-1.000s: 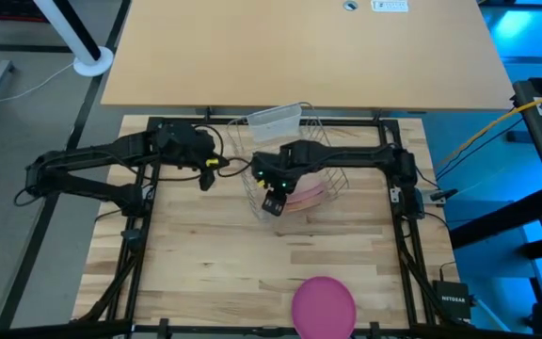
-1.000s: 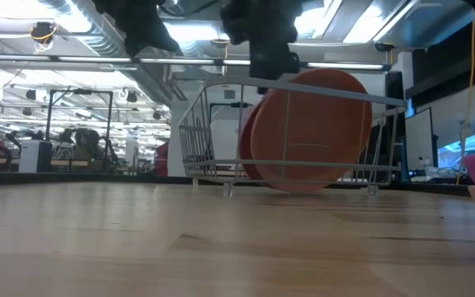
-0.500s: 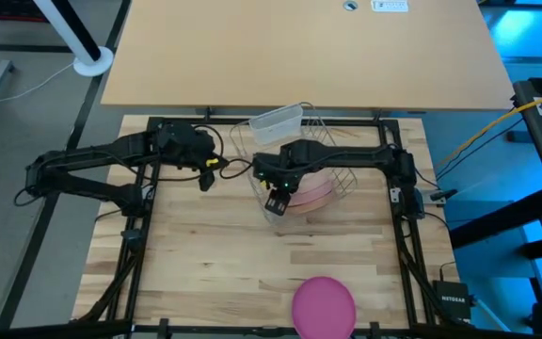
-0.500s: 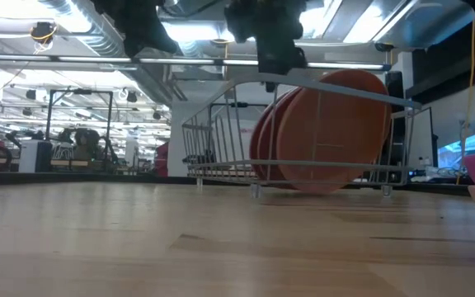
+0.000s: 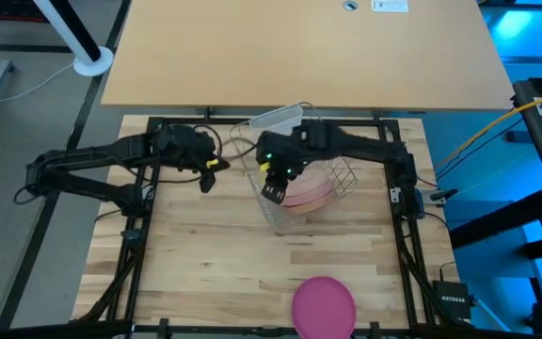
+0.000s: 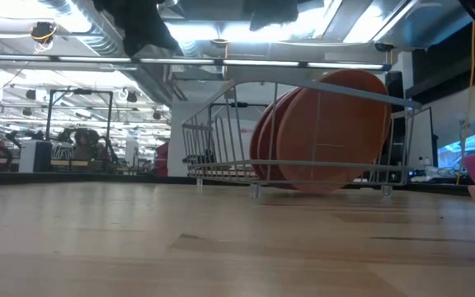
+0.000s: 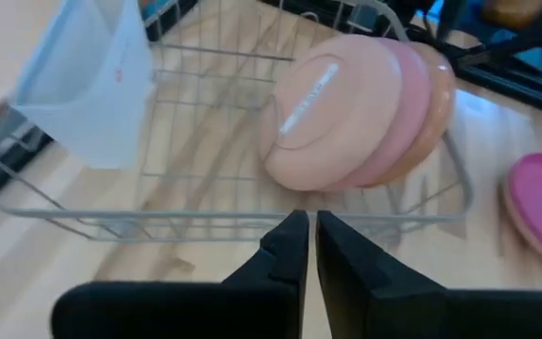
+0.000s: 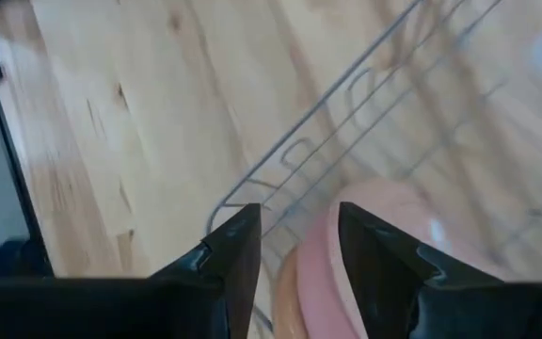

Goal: Sort dishes
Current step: Put the pink plate in the dish rack

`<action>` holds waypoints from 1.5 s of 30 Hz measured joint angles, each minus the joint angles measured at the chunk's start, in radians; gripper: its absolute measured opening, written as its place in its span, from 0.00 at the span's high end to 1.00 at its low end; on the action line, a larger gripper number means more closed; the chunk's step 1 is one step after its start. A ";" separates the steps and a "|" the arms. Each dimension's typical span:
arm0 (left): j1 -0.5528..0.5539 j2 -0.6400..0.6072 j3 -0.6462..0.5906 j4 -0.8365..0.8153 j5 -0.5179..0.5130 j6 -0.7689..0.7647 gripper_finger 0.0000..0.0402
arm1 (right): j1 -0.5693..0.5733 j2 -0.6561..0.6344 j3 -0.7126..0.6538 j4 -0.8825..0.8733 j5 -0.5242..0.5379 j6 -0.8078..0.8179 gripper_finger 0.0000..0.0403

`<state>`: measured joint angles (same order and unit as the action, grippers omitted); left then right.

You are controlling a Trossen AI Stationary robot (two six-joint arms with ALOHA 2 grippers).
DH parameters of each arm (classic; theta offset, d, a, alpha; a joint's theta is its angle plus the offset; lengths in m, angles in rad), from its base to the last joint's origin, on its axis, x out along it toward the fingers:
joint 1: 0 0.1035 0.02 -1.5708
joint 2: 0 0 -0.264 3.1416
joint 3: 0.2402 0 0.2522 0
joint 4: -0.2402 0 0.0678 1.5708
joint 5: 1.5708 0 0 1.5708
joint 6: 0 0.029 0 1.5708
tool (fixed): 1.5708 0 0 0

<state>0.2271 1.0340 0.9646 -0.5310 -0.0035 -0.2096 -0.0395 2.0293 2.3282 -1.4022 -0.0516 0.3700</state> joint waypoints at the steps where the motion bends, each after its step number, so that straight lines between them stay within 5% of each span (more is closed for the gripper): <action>1: -0.011 0.000 0.000 0.001 0.005 -0.020 0.96 | 0.000 -0.002 0.028 -0.018 0.019 -0.001 0.63; 10: -0.171 0.003 0.000 0.042 0.146 -0.328 0.96 | 0.001 -0.151 -0.002 -0.116 0.018 0.049 0.63; 17: -0.355 0.031 -0.001 0.092 0.159 -0.496 0.96 | 0.018 -0.230 -0.002 -0.170 -0.205 0.046 0.63; 24: -0.461 0.129 -0.001 0.177 0.144 -0.633 0.96 | 0.171 -0.238 -0.003 -0.169 -0.371 -0.004 0.63; 37: -0.496 0.357 -0.001 0.404 0.097 -0.711 0.96 | 0.449 -0.250 -0.175 -0.169 -0.356 -0.086 0.63; 45: -0.523 0.391 -0.001 0.453 0.128 -0.708 0.96 | 0.536 -0.246 -0.323 -0.100 -0.218 0.175 0.63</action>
<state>-0.2960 1.4254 0.9638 -0.0780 0.1249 -0.9173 0.4961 1.7831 2.0055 -1.5020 -0.2700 0.5446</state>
